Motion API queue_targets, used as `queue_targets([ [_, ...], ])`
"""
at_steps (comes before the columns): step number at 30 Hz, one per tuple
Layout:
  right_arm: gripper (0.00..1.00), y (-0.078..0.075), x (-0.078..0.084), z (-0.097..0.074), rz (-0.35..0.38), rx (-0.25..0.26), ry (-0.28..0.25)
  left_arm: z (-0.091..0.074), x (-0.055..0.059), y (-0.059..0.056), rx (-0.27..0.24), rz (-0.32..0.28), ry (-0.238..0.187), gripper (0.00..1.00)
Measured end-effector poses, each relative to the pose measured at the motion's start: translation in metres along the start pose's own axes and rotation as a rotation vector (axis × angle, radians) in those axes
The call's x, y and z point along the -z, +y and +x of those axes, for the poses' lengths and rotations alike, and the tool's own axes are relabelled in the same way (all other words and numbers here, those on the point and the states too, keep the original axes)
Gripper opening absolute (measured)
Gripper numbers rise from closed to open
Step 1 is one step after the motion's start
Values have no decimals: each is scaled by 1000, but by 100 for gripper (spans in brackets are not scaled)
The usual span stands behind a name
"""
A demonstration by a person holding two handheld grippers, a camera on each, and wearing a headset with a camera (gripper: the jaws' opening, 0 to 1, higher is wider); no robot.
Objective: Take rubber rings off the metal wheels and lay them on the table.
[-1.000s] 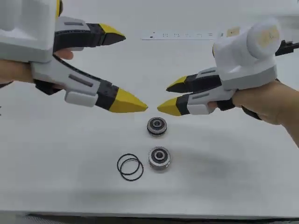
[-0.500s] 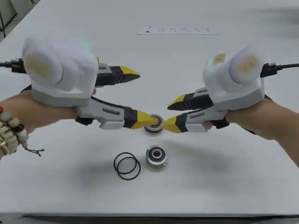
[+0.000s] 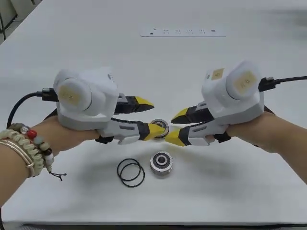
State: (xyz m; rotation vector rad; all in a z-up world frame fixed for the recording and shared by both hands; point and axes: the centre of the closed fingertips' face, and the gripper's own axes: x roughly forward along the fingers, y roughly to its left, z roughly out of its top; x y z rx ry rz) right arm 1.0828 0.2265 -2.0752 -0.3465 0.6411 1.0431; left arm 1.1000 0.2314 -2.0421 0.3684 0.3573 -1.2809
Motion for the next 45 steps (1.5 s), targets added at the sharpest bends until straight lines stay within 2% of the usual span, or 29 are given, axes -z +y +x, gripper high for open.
queue_targets([
  [4,24,3,-1,2,2,-5,-2,2,7,1,-5,5,25,24],
  [6,24,4,-1,3,0,-7,-2,3,9,-2,3,-4,30,23],
  [11,24,5,-1,6,3,-5,-1,8,15,-11,22,36,63,17],
  [12,24,5,1,7,6,-5,5,8,12,-11,22,30,48,16],
  [13,24,5,3,7,7,-5,11,8,14,-13,31,28,58,15],
  [19,25,6,2,10,10,-5,10,6,15,-13,33,8,59,11],
  [23,26,4,0,10,29,0,-5,5,16,-12,33,-16,58,10],
  [30,27,2,-3,12,41,8,-21,5,17,-10,26,-18,63,8],
  [35,23,0,-3,11,23,17,-21,7,17,-10,29,-20,63,7],
  [45,19,5,-2,7,-11,-5,-8,9,17,-10,38,-20,60,7],
])
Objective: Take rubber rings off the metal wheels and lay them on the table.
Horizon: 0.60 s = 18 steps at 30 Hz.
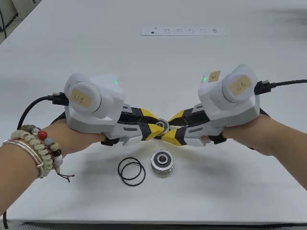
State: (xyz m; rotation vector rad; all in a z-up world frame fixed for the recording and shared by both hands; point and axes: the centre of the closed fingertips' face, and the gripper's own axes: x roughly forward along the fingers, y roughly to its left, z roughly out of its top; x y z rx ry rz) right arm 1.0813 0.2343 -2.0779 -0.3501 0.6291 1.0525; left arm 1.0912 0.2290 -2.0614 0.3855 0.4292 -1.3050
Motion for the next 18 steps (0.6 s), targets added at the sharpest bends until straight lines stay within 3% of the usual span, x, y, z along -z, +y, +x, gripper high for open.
queue_targets([
  [8,12,2,4,-4,9,-18,21,0,0,0,-2,0,-1,7],
  [12,16,5,3,-3,65,-35,17,0,0,0,-3,1,-1,7],
  [18,22,1,-3,0,120,-16,-7,0,0,0,-5,0,-3,7],
])
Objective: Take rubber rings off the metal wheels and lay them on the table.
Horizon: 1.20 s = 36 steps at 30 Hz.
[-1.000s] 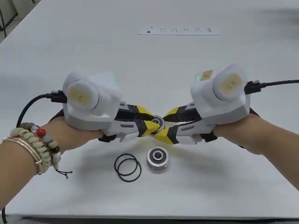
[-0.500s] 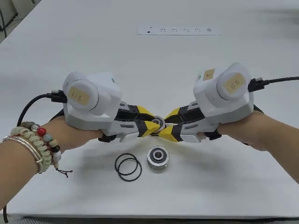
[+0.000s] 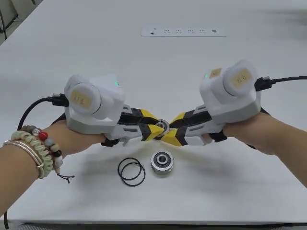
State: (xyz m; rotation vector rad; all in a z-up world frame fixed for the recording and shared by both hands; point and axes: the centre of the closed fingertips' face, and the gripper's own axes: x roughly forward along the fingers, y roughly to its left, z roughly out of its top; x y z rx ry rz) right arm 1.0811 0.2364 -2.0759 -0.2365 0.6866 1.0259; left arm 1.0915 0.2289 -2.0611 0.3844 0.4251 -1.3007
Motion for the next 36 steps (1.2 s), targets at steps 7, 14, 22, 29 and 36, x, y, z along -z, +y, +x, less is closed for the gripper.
queue_targets([
  [7,23,-2,-1,5,-96,35,4,0,0,0,0,6,0,7],
  [14,20,-2,1,-1,-100,15,18,0,0,0,0,21,3,7],
  [22,17,-4,2,-4,-70,-4,18,1,0,0,-2,17,3,7],
  [29,14,-4,5,-5,-128,2,34,0,0,0,-3,13,2,7],
  [36,13,-5,5,-5,-156,5,43,0,0,0,-5,12,2,7],
])
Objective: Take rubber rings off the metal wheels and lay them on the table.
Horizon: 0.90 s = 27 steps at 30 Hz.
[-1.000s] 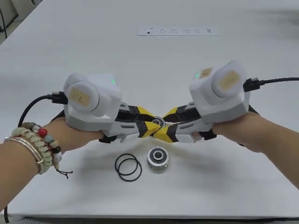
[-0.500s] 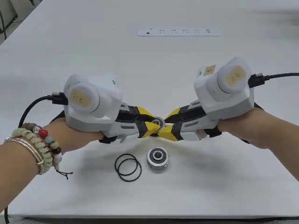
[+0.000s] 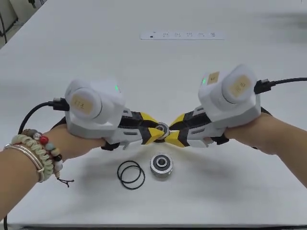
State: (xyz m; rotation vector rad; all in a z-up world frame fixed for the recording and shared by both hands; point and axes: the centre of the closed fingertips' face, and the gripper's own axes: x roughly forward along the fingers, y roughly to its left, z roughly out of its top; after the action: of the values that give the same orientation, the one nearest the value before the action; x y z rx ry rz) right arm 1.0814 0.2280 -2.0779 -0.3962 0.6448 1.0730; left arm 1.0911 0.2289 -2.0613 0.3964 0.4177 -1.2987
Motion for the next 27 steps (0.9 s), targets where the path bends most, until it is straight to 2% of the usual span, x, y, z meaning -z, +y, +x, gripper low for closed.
queue_targets([
  [1,10,-1,1,0,-3,4,6,0,0,0,0,0,0,7],
  [2,3,-8,8,-1,-55,44,47,0,0,0,0,0,0,7],
  [3,1,-3,6,-1,-2,15,28,0,0,0,0,0,0,7],
  [4,1,-3,6,0,18,10,25,0,0,0,0,1,-1,7],
  [5,1,-4,6,0,-1,18,24,0,0,0,0,1,-1,7],
  [9,0,-5,6,1,-2,32,32,0,0,-1,0,1,-1,7],
  [13,0,-8,6,2,47,52,35,0,0,-1,-2,2,-1,7],
  [15,0,-10,6,2,136,48,35,0,0,-1,-3,2,-1,7],
  [18,0,-13,7,3,337,40,37,0,-1,-1,-4,2,-1,7],
  [22,0,-14,8,2,547,35,18,0,-1,-1,-4,4,-2,7],
  [24,0,-16,7,1,614,36,0,0,-1,-1,-5,5,-2,7],
  [27,0,-18,4,-2,655,29,-35,0,-1,-2,-6,6,-2,7],
])
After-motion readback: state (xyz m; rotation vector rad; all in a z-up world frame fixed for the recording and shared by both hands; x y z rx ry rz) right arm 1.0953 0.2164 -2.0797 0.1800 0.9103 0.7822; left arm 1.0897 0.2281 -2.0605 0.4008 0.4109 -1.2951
